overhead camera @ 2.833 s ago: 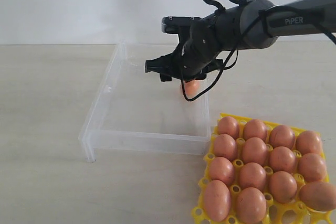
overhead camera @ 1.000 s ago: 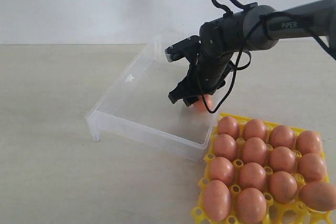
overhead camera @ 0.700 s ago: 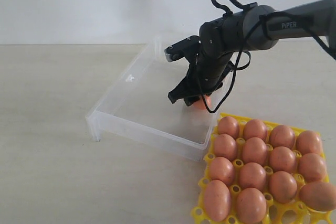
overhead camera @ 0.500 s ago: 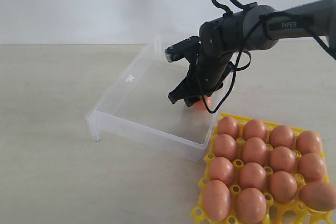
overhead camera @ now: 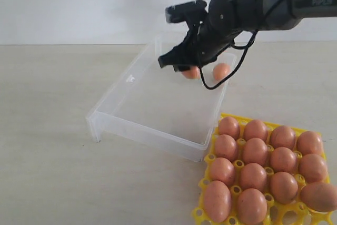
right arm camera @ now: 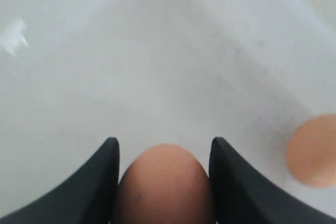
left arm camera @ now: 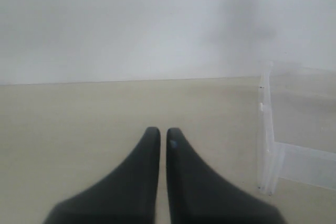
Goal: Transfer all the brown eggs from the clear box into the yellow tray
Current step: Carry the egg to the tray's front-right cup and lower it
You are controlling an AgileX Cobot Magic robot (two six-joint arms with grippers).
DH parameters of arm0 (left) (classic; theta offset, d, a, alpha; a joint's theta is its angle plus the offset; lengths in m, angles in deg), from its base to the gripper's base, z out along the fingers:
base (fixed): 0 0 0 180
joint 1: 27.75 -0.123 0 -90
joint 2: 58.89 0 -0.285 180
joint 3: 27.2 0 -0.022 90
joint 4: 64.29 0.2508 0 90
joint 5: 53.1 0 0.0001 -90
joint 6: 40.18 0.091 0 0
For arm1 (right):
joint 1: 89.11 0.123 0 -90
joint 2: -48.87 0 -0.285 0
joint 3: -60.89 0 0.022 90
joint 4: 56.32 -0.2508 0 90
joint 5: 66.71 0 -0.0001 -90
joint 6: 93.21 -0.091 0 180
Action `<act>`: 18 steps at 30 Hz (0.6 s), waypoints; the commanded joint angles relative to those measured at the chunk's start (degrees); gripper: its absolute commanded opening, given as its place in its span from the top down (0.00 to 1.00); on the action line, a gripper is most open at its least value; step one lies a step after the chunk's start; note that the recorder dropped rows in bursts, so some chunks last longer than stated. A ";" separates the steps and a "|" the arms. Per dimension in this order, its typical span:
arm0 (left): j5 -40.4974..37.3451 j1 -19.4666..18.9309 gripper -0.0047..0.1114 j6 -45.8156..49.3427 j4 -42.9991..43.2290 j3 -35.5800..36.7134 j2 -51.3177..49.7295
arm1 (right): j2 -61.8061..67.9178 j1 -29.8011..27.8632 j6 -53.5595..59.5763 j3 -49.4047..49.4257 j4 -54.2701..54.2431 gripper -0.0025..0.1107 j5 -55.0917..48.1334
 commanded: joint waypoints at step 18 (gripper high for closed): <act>0.14 0.19 0.92 0.01 0.09 0.23 0.21 | -47.30 15.58 -0.45 79.38 -16.41 0.98 67.62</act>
